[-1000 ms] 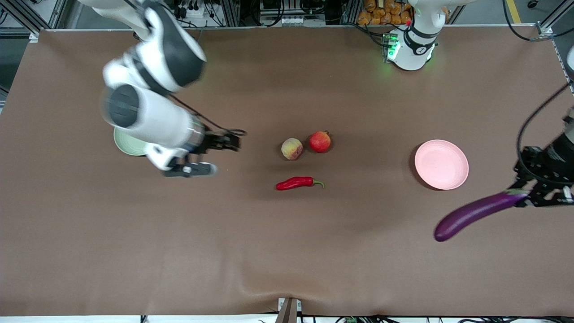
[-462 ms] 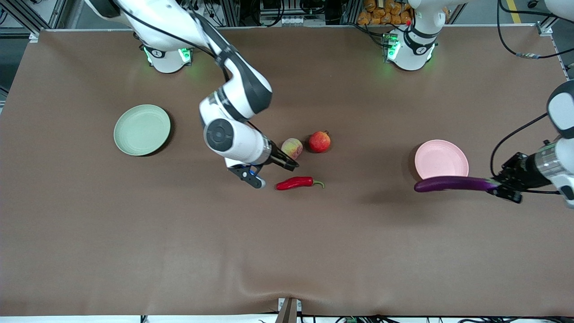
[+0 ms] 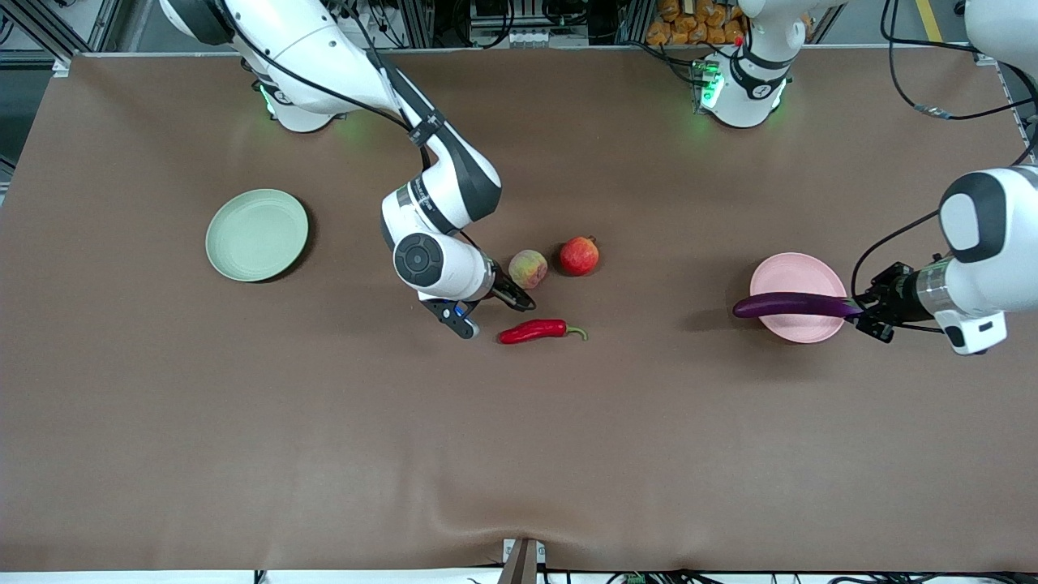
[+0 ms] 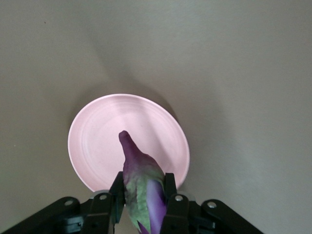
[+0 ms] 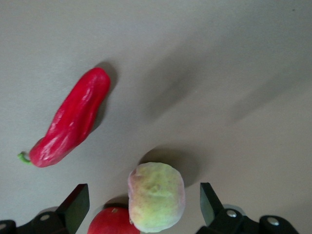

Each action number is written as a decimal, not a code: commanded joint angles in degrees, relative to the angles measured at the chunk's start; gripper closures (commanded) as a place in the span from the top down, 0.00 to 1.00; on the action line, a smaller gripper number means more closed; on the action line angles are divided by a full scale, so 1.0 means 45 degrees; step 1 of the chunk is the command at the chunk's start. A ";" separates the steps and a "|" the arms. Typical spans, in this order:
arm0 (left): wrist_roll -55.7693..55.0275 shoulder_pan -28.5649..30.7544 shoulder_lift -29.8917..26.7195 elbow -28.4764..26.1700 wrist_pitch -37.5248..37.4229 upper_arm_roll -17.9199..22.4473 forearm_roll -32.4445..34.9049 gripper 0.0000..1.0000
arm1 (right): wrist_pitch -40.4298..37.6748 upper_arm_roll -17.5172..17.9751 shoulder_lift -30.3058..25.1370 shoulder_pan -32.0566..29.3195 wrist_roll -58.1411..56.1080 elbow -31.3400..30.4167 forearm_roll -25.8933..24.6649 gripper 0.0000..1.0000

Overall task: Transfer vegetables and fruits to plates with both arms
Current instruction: 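Carry the eggplant to the pink plate while the right gripper reaches the peach, then lower the eggplant onto the pink plate while the right gripper carries the peach, then grasp the red chili with the left gripper while the right gripper releases the peach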

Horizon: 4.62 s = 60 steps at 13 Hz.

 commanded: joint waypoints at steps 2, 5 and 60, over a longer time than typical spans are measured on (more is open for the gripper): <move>0.0949 0.0656 -0.0654 -0.2446 0.2287 -0.0102 0.0618 0.00 | 0.1281 -0.0040 -0.0320 0.0481 0.0236 -0.1065 0.0252 1.00; 0.2004 0.1125 -0.0556 -0.3407 0.3250 -0.0102 0.0659 0.00 | 0.1383 -0.0020 -0.0320 0.0813 0.0275 -0.1262 0.0428 1.00; -1.7406 -1.0046 0.7236 0.7138 0.4598 -0.0805 0.2827 1.00 | -0.5624 -0.0626 -0.4499 -0.7977 -1.4300 -0.5464 -0.1394 1.00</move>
